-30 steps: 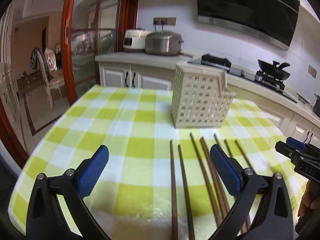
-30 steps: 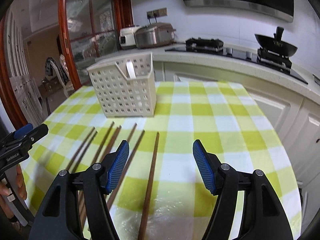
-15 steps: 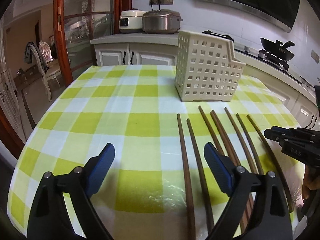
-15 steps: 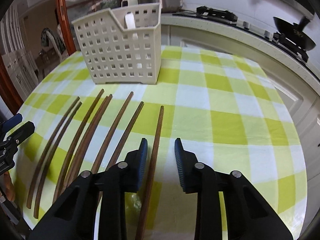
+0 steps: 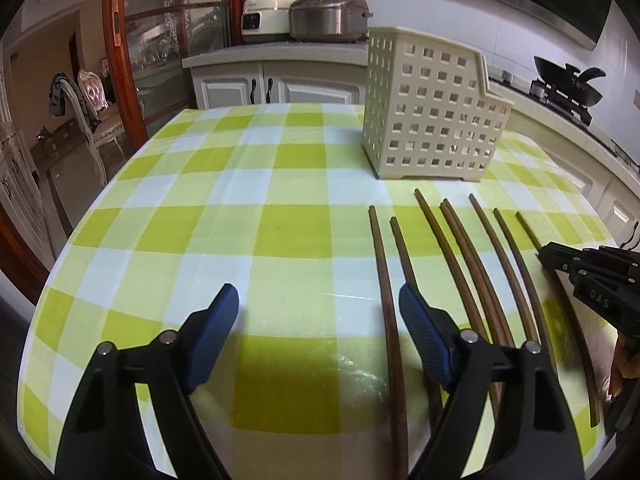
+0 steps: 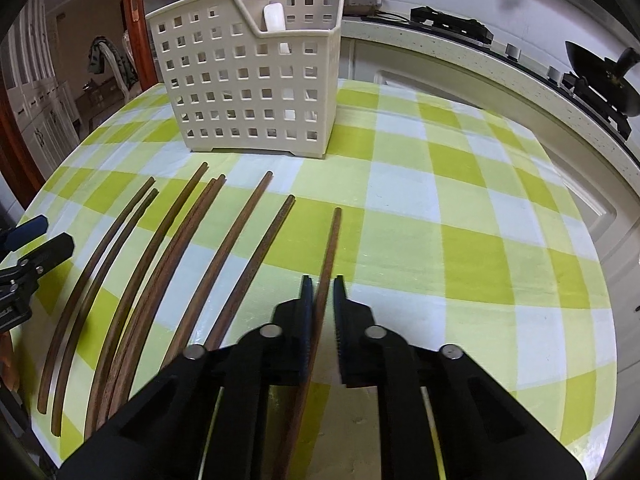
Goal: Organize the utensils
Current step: 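Lower the right tool onto one wooden chopstick and close its fingers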
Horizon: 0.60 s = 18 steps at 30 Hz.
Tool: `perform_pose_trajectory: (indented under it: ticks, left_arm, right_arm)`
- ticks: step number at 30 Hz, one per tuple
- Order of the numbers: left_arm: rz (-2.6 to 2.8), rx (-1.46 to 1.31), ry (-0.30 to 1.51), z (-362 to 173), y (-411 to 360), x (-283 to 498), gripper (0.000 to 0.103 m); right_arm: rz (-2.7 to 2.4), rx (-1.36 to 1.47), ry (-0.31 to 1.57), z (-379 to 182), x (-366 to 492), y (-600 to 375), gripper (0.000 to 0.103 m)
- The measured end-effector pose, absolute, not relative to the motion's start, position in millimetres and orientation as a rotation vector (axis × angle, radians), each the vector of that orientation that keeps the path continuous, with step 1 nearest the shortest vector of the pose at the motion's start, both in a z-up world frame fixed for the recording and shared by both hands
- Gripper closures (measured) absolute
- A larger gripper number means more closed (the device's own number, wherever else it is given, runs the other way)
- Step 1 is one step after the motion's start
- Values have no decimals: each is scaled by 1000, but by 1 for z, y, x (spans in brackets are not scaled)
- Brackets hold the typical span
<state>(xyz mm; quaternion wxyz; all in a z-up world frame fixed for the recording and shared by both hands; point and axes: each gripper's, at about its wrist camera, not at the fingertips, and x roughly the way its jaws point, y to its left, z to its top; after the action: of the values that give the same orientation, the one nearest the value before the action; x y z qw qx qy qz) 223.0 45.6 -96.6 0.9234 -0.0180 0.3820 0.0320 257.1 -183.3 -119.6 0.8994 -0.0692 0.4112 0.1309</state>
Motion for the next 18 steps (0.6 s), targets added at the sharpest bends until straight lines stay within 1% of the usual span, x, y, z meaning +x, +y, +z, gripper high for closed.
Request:
perform_pose_trajectory:
  ticks: [4, 6, 7, 9, 16, 18]
  left_arm:
    - [50, -14, 812, -97, 41, 231, 32]
    - [39, 4, 826, -97, 36, 237, 40]
    - [34, 11, 837, -98, 34, 241, 42]
    - [27, 20, 857, -101, 30, 248, 51]
    - [14, 50, 897, -108, 20, 267, 60]
    - [10, 48, 904, -110, 21, 269, 64]
  right_arm:
    - [274, -130, 851, -119, 257, -185, 95]
    - [277, -127, 851, -120, 256, -186, 95]
    - [278, -125, 852, -120, 256, -186, 95]
    - [280, -121, 852, -120, 255, -187, 95]
    - [288, -113, 852, -120, 255, -189, 95]
    - [290, -111, 852, -120, 255, -190, 95]
